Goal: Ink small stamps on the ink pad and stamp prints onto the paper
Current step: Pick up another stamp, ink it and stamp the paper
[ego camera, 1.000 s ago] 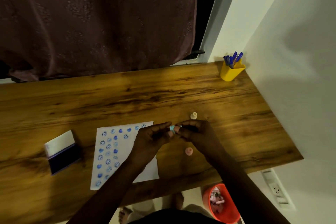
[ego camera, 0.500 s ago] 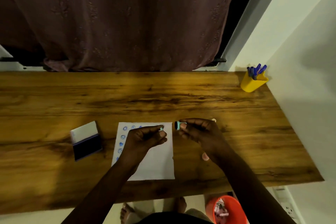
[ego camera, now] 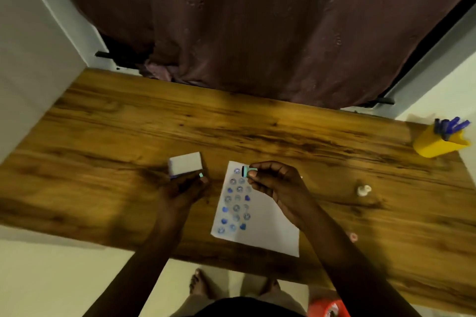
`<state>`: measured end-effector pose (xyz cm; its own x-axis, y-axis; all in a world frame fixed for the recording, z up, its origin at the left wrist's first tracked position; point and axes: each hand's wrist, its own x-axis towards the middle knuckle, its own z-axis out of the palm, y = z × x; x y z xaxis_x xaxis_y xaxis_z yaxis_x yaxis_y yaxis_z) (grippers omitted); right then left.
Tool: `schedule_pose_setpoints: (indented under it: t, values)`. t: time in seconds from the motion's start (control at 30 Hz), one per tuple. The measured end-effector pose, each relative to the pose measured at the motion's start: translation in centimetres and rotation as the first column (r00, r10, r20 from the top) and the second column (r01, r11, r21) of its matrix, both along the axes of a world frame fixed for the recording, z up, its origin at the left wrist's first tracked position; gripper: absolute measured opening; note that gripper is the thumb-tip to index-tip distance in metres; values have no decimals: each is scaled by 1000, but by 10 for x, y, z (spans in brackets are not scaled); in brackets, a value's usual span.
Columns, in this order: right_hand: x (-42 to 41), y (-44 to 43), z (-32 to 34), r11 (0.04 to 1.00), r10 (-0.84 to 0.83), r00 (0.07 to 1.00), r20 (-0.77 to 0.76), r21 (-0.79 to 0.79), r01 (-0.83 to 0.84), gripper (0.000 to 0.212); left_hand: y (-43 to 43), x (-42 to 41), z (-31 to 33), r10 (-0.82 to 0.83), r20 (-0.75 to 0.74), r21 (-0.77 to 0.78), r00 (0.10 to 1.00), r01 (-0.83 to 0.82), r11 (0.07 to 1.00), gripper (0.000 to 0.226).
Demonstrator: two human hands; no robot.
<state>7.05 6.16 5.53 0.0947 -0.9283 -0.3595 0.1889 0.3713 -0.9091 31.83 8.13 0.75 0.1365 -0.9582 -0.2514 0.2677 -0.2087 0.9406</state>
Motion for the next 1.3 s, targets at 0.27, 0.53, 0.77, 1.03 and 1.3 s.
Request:
schedule_pose_setpoints:
  t: [0.27, 0.53, 0.77, 1.03, 1.3]
  values:
    - [94, -34, -33, 918, 117, 730, -673, -206, -337, 25, 16, 68, -8, 69, 75, 11, 995, -70, 998, 23]
    - [145, -49, -57, 798, 130, 382, -915, -132, -588, 32, 18, 96, -10, 120, 46, 56, 992, -122, 991, 18]
    - [158, -49, -60, 752, 150, 232, -961, -42, -658, 37, 15, 103, -17, 129, 13, 78, 992, -130, 988, 19]
    - [162, -46, -59, 749, 139, 190, -972, -22, -662, 40, 12, 98, -15, 82, 41, 103, 996, -86, 991, 23]
    - [164, -44, -49, 762, 153, 170, -974, 6, -648, 37, 8, 87, -9, 36, 103, 44, 994, -40, 998, 22]
